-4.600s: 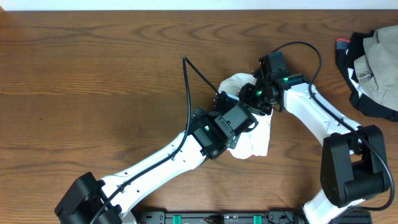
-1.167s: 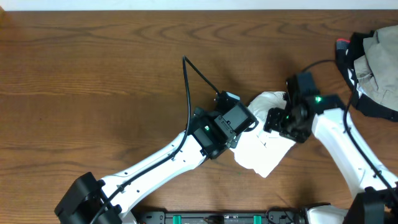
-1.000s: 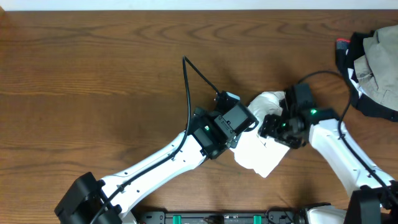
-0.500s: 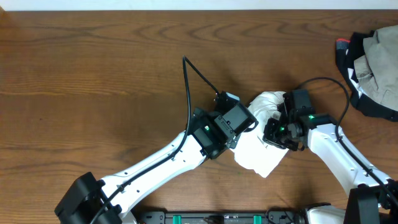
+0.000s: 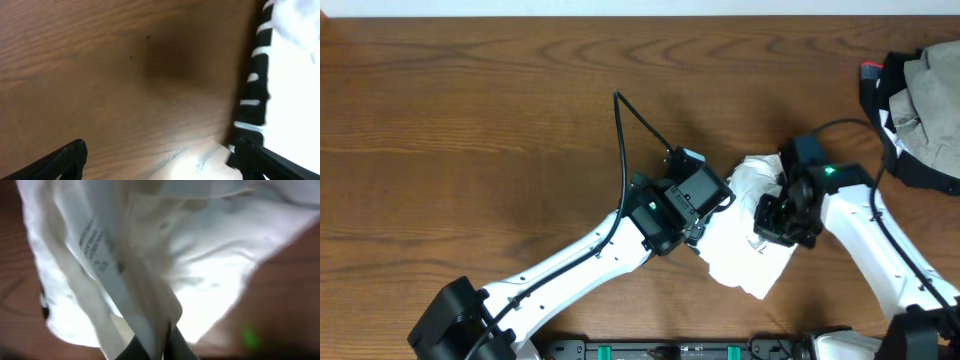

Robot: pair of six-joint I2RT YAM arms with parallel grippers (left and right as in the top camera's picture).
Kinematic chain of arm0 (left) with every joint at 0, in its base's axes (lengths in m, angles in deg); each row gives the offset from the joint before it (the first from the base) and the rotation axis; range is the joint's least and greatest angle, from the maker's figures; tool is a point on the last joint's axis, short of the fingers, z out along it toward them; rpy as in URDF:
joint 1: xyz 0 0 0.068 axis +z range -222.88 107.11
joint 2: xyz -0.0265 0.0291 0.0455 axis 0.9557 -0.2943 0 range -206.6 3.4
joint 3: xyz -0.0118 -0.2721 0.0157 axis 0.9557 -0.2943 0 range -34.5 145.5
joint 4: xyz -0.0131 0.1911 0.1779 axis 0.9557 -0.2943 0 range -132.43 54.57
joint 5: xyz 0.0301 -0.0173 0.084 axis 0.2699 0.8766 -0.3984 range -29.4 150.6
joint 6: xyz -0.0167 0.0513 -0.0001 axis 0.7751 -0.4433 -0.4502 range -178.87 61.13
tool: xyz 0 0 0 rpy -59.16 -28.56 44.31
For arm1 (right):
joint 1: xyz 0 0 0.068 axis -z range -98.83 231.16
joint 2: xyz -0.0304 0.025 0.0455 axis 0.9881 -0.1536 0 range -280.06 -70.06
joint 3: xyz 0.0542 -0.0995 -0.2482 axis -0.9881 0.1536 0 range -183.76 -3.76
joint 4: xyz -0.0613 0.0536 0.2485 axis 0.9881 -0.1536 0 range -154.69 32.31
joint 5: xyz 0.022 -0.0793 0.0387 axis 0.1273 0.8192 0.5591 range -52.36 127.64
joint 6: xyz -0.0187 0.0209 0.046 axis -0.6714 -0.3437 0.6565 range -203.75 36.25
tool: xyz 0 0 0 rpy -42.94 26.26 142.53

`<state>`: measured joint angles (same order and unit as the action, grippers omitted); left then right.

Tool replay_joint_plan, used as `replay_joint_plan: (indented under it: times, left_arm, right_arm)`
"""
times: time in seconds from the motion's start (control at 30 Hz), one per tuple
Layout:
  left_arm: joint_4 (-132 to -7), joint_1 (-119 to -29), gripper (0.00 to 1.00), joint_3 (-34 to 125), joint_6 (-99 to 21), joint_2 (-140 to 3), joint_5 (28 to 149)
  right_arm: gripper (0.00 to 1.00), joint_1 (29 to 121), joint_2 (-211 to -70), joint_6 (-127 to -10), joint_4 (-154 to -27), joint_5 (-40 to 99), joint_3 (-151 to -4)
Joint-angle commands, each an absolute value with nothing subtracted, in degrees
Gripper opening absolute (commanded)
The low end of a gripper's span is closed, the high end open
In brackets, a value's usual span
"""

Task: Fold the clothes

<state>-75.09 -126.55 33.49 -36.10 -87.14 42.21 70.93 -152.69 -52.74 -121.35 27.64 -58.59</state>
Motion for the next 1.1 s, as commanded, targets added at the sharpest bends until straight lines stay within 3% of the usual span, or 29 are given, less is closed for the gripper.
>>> replay_joint_plan:
  times: [0.0, 0.27, 0.47, 0.77, 0.83, 0.93, 1.0, 1.07]
  left_arm:
    - [-75.17, -126.29, 0.96, 33.31, -35.19, -85.98, 41.47]
    - [-75.00, -126.29, 0.96, 33.31, -35.19, -85.98, 41.47]
    - [-75.04, -126.29, 0.96, 33.31, -35.19, -85.98, 41.49]
    - [-75.04, -126.31, 0.96, 33.31, -35.19, -85.98, 41.49]
    - [-75.06, -126.31, 0.96, 33.31, -35.19, -85.98, 41.49]
    - [-75.06, -126.31, 0.96, 33.31, -35.19, -85.98, 41.49]
    - [-75.09, -126.31, 0.96, 33.31, -35.19, -85.98, 41.49]
    - [-75.09, -126.31, 0.96, 33.31, -35.19, -85.98, 41.49]
  right_arm:
    - [0.07, 71.25, -151.71, -52.46, -124.41, 32.25, -61.37]
    - [0.08, 71.25, -151.93, -51.21, -129.09, 34.52, -58.64]
    - [0.18, 71.38, -151.93, -49.24, -127.60, 35.73, -55.12]
    - [0.13, 75.23, -151.93, -46.47, -130.95, 42.54, -55.55]
    - [0.17, 76.35, -151.91, -46.49, -130.14, 41.91, -56.38]
    - [0.28, 77.64, -151.91, -47.41, -128.78, 41.69, -58.70]
    - [0.72, 78.18, -151.91, -48.55, -128.15, 41.63, -60.30]
    - [0.89, 78.55, -151.93, -52.63, -125.70, 40.34, -60.89]
